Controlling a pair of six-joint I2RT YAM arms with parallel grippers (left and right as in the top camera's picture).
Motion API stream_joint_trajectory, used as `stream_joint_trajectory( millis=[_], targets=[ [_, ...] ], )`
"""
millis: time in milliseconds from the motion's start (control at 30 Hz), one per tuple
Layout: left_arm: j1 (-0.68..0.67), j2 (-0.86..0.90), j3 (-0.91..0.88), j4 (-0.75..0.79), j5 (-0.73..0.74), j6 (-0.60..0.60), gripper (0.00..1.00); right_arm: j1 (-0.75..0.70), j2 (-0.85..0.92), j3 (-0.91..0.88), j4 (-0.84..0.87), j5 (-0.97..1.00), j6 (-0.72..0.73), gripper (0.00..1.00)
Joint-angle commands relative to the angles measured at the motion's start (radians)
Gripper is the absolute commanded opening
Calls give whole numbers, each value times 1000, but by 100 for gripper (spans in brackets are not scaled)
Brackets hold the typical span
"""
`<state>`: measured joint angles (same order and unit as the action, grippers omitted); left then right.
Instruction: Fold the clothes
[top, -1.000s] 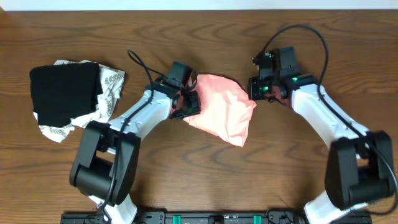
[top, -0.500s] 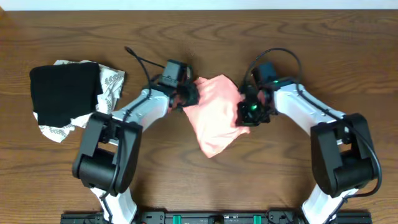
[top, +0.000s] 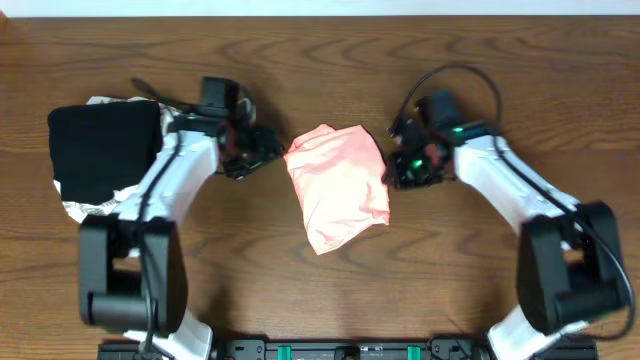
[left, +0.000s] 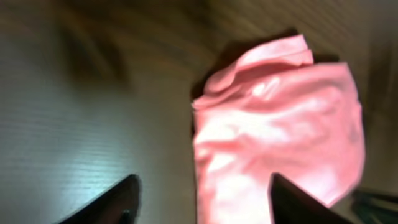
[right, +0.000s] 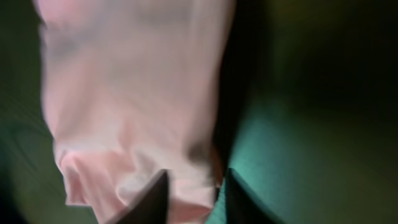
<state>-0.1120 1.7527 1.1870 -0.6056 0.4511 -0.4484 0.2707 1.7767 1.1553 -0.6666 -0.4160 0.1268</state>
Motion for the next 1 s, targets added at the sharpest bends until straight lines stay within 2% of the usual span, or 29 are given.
stream_joint_trajectory(
  millis=[0, 33, 67, 133, 167, 233, 400, 700, 967],
  targets=[
    [10, -16, 9, -33, 56, -79, 75, -17, -67, 3, 48, 8, -35, 55],
    [10, -13, -3, -29, 84, -89, 75, -17, -69, 3, 67, 8, -35, 65],
    [8, -7, -16, -16, 113, -99, 75, -15, -69, 3, 85, 8, -35, 69],
    [6, 7, -51, 34, 177, -121, 82, -10, -63, 3, 110, -1, -35, 74],
    [6, 15, -74, 71, 210, -139, 84, -7, -62, 3, 117, -2, -33, 79],
    [6, 29, -120, 143, 260, -166, 84, -3, -55, 3, 129, -3, -16, 81],
    [6, 41, -248, 301, 324, -213, 88, -4, -36, 3, 134, -2, 15, 78],
    [-56, 41, -365, 393, 323, -251, 88, -3, -24, 3, 138, 21, 37, 72],
    [-181, 41, -380, 449, 248, -340, 88, 12, -24, 3, 144, 24, 42, 60]
  ],
)
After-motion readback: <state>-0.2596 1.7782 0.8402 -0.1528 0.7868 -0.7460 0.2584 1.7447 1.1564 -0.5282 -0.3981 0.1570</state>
